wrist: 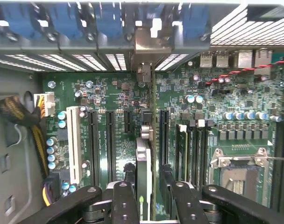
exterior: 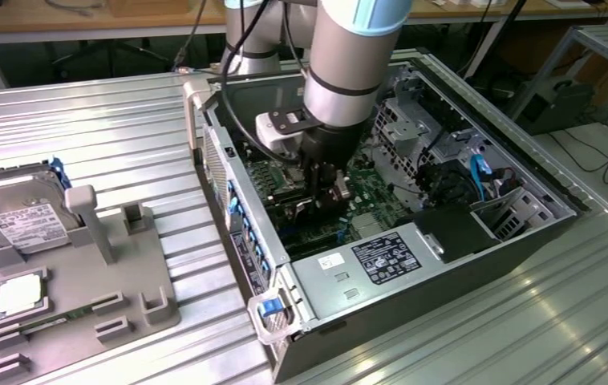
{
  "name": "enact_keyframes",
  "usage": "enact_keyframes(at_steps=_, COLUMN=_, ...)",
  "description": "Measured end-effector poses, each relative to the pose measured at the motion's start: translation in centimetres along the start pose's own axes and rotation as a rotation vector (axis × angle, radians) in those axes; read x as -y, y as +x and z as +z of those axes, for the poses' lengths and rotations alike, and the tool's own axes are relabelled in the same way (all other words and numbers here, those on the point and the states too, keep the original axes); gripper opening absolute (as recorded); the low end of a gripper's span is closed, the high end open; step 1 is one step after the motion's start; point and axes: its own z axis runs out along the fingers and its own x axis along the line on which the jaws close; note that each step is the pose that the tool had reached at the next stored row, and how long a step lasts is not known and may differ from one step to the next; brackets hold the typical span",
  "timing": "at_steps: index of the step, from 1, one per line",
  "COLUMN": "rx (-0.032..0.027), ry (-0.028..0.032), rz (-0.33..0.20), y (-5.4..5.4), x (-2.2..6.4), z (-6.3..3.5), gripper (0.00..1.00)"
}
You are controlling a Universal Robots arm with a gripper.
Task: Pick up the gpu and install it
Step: 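Insert the gpu into the slot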
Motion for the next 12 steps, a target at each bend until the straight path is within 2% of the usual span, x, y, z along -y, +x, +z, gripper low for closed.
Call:
enact_keyframes(at_steps=5, rx=0.0, ry=0.0023, rz=0.0, y=-0.1, x=0.09, z=-2.13, gripper=0.34)
enact_keyframes(at_steps=8, rx=0.0, ry=0.0036, rz=-0.001, y=-0.2, x=0.11, z=-2.56, gripper=0.34)
enact_keyframes(at_steps=12, rx=0.0003, ry=0.0041, rz=-0.001, y=-0.2, x=0.11, z=-2.61, gripper=0.32)
